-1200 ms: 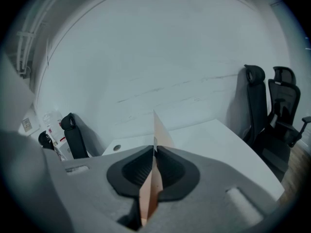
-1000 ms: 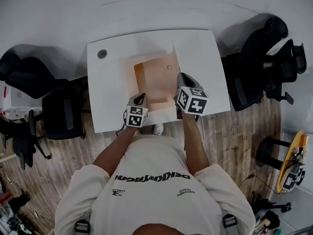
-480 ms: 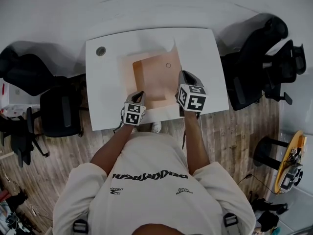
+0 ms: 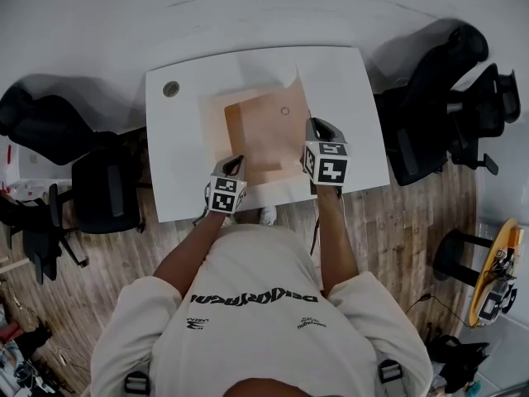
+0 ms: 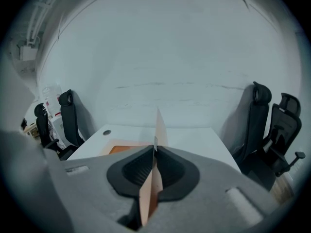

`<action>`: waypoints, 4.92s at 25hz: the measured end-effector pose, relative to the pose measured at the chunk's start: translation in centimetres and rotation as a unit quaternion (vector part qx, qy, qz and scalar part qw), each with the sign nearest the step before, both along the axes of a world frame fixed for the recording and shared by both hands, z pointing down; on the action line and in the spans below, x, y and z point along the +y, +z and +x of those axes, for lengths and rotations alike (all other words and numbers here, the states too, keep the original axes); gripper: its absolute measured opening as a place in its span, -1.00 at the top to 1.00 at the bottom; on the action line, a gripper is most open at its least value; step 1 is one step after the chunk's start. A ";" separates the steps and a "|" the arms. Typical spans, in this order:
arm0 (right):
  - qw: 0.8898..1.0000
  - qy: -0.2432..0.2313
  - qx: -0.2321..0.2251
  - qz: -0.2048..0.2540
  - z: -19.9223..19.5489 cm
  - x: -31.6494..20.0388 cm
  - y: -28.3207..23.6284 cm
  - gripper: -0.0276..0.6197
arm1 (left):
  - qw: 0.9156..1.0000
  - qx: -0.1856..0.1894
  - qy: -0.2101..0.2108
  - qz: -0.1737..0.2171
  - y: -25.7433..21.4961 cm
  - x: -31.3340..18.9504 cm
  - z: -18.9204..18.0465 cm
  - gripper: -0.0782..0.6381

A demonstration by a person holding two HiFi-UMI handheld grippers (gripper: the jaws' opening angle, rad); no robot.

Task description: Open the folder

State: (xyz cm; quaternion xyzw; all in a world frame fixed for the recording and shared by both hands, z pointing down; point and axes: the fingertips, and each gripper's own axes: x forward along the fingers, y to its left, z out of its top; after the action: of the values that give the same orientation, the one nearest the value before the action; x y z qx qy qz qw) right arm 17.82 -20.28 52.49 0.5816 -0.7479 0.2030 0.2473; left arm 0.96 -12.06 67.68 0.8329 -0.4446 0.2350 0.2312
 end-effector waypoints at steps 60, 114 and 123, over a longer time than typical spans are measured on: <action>0.993 0.025 0.112 -0.019 12.9 -4.0 3.8 0.87 | 0.999 -0.042 0.011 0.024 0.7 -0.2 0.1 0.80; 0.984 0.017 0.162 -0.074 16.8 -4.6 6.4 0.77 | 0.999 -0.028 0.014 0.013 0.2 -0.3 0.0 0.80; 0.993 0.016 0.114 -0.027 14.7 -3.7 2.6 0.64 | 1.000 -0.007 0.000 0.010 -0.4 -0.6 -1.0 0.80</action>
State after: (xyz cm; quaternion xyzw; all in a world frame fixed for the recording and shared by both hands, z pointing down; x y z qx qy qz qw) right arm 32.55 -24.01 55.12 0.6058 -0.6999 0.1595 0.3432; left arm -0.05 -12.67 67.27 0.8335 -0.4485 0.2364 0.2198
